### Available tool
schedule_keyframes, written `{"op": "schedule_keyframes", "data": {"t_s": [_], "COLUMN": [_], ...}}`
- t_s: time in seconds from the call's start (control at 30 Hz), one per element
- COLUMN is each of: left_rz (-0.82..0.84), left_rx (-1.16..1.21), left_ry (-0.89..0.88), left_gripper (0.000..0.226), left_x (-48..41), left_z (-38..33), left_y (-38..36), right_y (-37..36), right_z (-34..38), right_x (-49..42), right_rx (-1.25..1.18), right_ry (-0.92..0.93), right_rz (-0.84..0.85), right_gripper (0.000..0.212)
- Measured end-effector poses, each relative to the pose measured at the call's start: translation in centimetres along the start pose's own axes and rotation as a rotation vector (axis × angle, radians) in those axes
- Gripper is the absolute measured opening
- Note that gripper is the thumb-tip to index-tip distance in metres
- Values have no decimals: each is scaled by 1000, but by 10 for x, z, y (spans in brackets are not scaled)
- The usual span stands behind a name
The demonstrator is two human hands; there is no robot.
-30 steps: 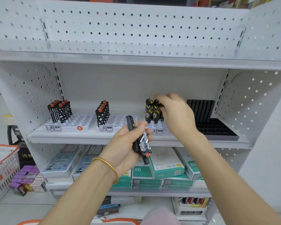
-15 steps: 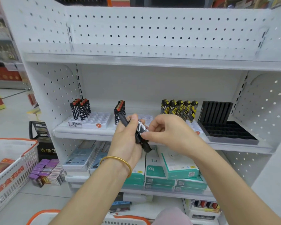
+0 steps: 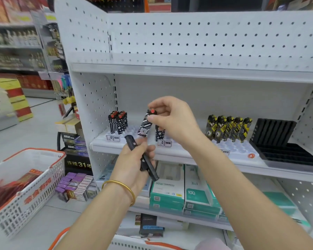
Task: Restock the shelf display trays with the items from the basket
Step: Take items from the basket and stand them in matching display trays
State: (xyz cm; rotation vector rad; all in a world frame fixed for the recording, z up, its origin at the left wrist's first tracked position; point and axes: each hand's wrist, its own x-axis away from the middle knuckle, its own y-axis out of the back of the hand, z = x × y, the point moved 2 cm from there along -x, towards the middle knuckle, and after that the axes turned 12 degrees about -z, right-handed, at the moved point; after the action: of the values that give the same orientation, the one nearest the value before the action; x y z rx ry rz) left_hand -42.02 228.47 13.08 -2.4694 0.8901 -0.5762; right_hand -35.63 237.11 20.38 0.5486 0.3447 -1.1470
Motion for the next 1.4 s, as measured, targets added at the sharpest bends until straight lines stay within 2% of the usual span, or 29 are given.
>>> {"op": "schedule_keyframes", "data": {"t_s": [0.17,0.33,0.63,0.77,0.87,0.97,1.13,1.23,1.4], "left_rz": [-71,-44,47,66,88,112,136,136,148], "left_rx": [22,-36,-49,-47,-42,-50,-53,-53,-34], "left_ry": [34,57,78,70,65,57,60,62,63], "left_gripper": [25,30,28,24,23,21,20,19,19], "left_x": [-8,-13,-21,-24,-24,-23,-22,-21,-22], "left_z": [-14,-21,-23,-24,-25,-26,-26,-26,-26], "left_y": [27,42,55,55,54,54,57,58,59], "right_y": [-57,-82,-90,-95,-99,-101,-111,-113,-112], "right_z": [5,-3,-13,-14,-13,-10,-11,-12,-8], "right_x": [-37,-47,-49,-51,-53,-53,-52,-50,-49], "right_rx": [278,465,522,579,668,755,776,760,752], "right_ry": [135,187,210,225,216,253,246,247,292], "right_rz": [111,209,185,236,235,160,118,113,117], "right_gripper": [18,20,22,21,34,40,53,51,35]}}
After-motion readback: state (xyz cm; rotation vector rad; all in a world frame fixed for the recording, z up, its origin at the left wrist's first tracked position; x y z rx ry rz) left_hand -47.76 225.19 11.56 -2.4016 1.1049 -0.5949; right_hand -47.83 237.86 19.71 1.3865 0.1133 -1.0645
